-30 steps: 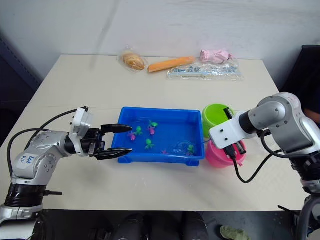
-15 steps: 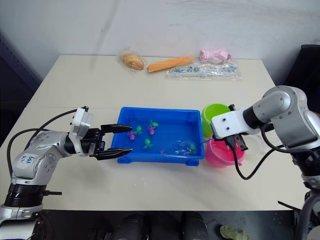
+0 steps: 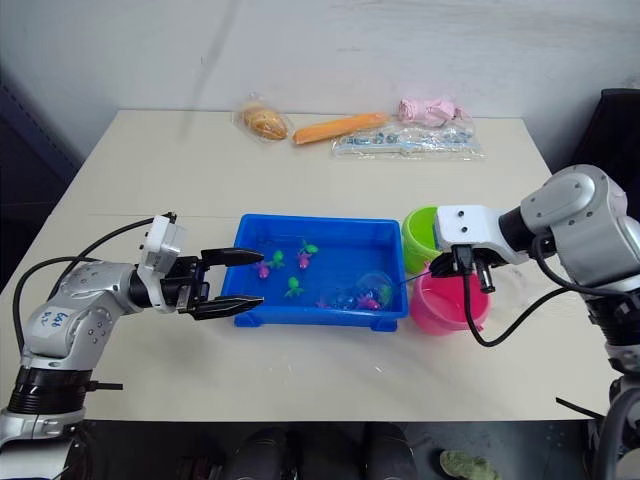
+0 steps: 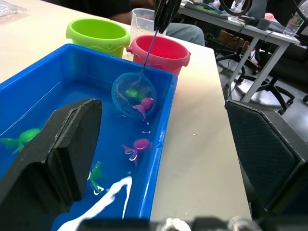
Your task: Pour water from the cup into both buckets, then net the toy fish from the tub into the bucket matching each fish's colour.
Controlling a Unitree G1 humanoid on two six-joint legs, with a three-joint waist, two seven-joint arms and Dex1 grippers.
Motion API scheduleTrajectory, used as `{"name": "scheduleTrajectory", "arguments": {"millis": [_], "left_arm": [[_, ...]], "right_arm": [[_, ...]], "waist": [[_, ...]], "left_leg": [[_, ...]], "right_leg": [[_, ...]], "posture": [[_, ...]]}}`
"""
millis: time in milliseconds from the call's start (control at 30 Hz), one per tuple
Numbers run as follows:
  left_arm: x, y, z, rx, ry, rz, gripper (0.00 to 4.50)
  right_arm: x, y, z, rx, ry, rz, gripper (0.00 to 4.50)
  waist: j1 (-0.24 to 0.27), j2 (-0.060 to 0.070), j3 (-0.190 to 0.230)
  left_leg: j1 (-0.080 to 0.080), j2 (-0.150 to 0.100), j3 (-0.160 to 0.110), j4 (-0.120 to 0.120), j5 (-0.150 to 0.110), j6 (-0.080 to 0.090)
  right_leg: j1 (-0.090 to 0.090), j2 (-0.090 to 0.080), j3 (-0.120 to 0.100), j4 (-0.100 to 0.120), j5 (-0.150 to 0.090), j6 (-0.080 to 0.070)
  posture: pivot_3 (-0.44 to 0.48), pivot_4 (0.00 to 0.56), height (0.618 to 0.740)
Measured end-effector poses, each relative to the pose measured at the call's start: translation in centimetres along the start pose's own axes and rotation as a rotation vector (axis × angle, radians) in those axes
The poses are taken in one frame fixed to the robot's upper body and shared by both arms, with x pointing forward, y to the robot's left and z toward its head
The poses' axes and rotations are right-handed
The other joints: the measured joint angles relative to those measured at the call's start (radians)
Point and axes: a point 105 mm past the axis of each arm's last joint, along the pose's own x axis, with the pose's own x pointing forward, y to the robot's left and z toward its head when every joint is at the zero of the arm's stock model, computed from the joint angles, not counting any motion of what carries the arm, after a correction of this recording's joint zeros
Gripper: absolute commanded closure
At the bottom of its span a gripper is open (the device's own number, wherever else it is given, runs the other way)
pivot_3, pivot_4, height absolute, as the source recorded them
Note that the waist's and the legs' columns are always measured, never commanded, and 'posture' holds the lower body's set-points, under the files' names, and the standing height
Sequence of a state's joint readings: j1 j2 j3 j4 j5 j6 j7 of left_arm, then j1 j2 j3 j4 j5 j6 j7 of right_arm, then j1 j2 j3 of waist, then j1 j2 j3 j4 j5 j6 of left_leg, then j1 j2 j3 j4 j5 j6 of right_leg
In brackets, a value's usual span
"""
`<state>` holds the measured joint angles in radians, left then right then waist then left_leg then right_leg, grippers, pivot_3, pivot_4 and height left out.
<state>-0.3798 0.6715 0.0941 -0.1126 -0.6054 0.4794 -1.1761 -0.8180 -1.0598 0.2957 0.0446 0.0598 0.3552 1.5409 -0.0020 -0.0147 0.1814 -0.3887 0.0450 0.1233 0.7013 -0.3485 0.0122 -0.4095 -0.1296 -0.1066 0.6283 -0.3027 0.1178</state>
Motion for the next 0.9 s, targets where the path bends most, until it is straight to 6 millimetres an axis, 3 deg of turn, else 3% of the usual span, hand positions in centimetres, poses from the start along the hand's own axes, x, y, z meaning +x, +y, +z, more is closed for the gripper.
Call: {"name": "scheduleTrajectory", "arguments": {"millis": [467,733,900], "left_arm": [[-0.2,0.0,0.0,0.002,0.009,-0.008,0.09],[0.0,0.5,0.9,0.021,-0.001,-0.035,0.09],[0.5,0.8,1.0,0.003,-0.012,-0.064,0.09]], "right_arm": [[-3.0,-0.8,1.5,0.203,-0.193,-0.096,4.50],[-5.4,1.9,-0.7,0.413,-0.276,-0.186,4.50],[-8.0,4.1,-2.9,0.504,-0.276,-0.358,4.50]], "waist": [[0.000,0.000,0.000],[0.009,0.000,0.000],[0.022,0.000,0.000]], "left_leg": [[0.000,0.000,0.000,0.000,0.000,0.000],[-0.001,-0.001,0.000,0.000,0.000,0.000],[0.000,-0.001,0.001,-0.001,0.000,0.000]], "right_leg": [[0.000,0.000,0.000,0.000,0.000,0.000],[0.000,0.000,0.000,0.000,0.000,0.000],[0.000,0.000,0.001,0.000,0.000,0.001]], "posture": [[0.000,0.150,0.740],[0.000,0.150,0.740],[0.000,0.150,0.740]]}}
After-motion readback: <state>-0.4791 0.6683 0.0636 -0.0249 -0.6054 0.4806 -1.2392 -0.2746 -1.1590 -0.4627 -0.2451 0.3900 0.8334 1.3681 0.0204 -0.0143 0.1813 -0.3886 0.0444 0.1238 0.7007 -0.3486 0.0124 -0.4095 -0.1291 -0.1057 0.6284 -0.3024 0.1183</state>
